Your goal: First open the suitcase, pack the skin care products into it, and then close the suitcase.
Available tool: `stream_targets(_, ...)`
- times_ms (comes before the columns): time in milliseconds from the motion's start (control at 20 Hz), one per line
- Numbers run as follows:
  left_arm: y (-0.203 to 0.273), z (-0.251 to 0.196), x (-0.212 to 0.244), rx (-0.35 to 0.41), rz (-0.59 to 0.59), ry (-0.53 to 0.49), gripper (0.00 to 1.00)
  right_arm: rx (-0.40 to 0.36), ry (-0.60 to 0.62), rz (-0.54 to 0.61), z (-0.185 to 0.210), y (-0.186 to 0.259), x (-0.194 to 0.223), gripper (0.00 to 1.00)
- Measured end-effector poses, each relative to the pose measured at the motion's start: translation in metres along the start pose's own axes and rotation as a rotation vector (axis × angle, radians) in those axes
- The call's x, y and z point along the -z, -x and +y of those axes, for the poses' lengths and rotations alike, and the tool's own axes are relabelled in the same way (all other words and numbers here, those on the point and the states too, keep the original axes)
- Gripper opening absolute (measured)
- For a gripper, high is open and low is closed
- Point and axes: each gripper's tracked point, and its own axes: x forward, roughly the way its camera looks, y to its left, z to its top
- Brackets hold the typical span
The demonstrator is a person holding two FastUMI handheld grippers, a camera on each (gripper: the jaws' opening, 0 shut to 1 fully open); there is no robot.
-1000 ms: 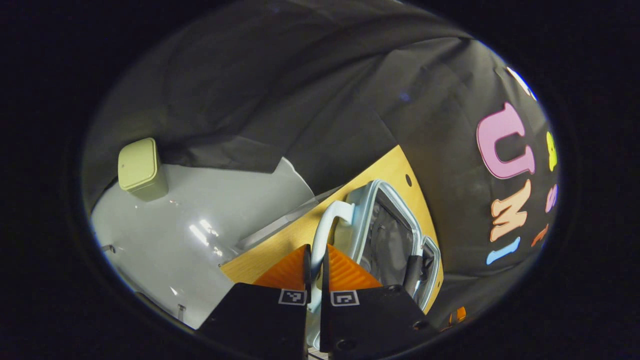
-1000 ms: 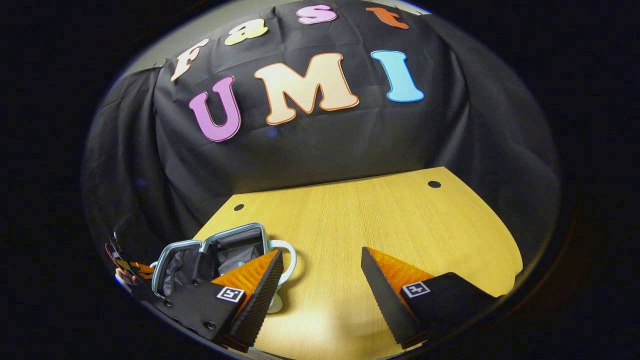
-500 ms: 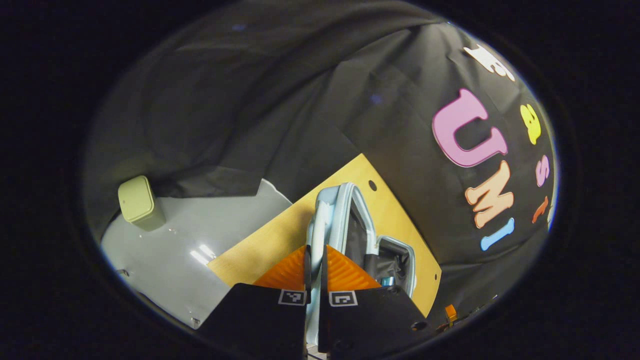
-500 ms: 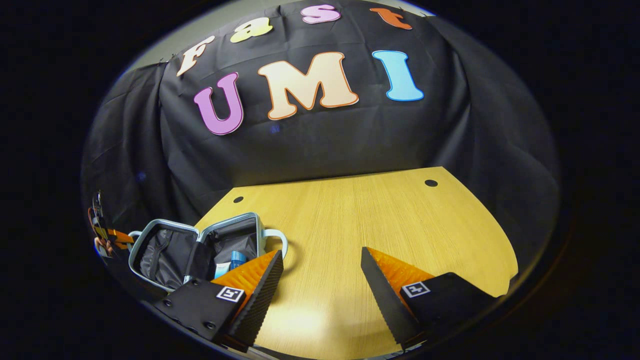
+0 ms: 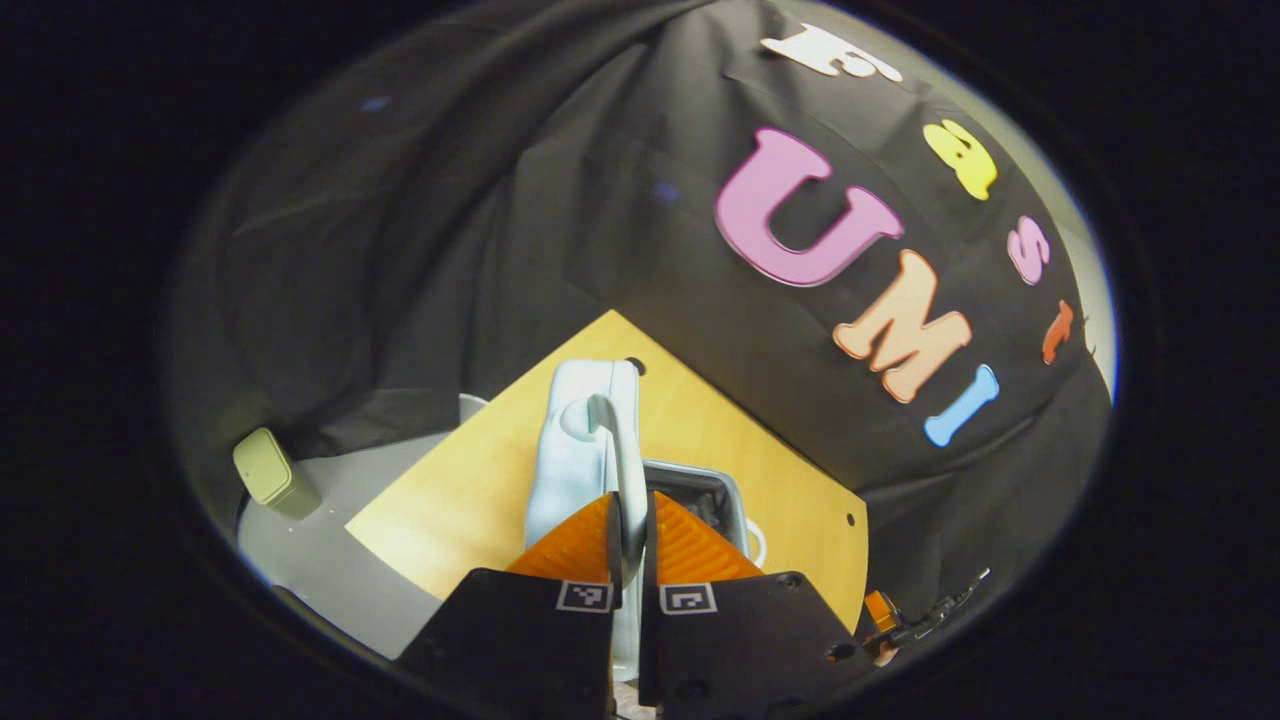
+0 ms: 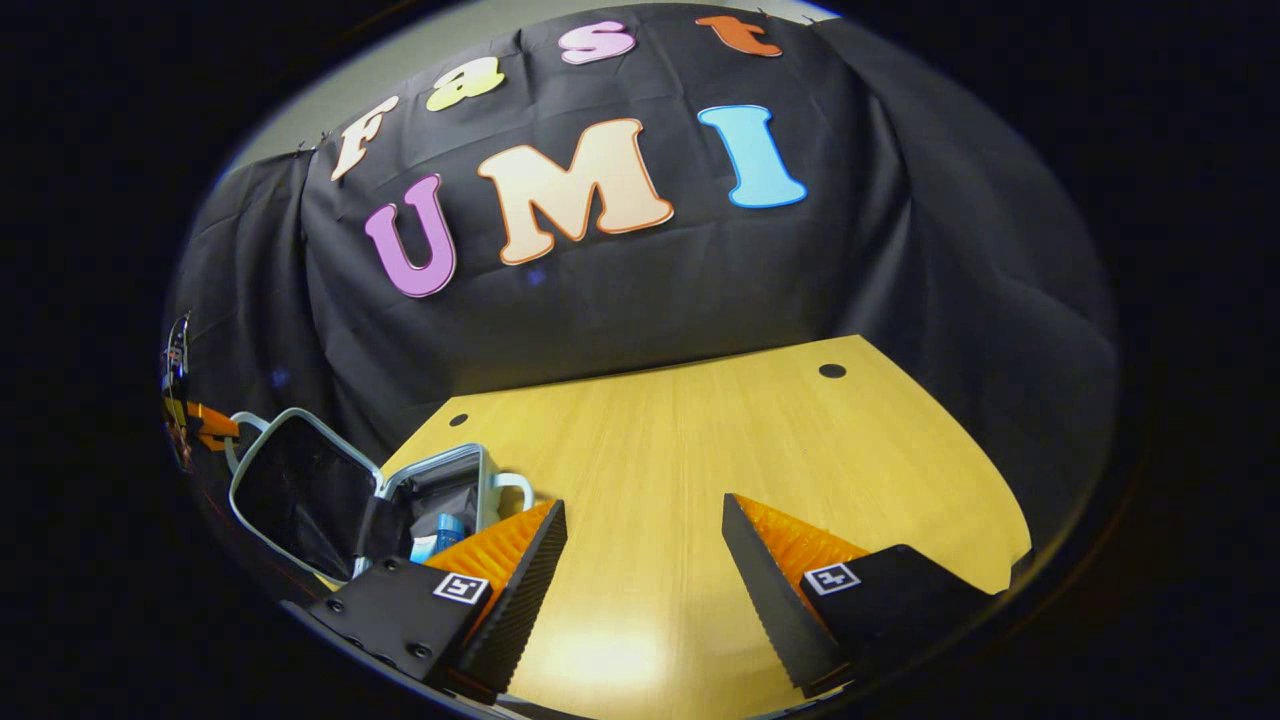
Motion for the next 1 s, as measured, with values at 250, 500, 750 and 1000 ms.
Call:
stream_targets(250,-0.028,-0.103,0.029,0.135,0.044,-0.051,0.03,0.021,-0.016,-0.027,-0.034,0.010,-0.009,0.98)
stream_targets(500,-0.088,-0.183,0.079,0.248,0.141,-0.040,0.04,0.039,-0.032,-0.052,-0.062,0.028,-0.017,0.98)
stream_targets(750,-0.157,-0.220,0.139,0.238,0.257,-0.060,0.04,0.062,-0.035,-0.060,-0.082,0.044,-0.022,0.98)
stream_targets(1000,-0.216,-0.226,0.202,0.163,0.359,-0.167,0.05,0.082,-0.008,-0.064,-0.093,0.058,-0.022,0.98)
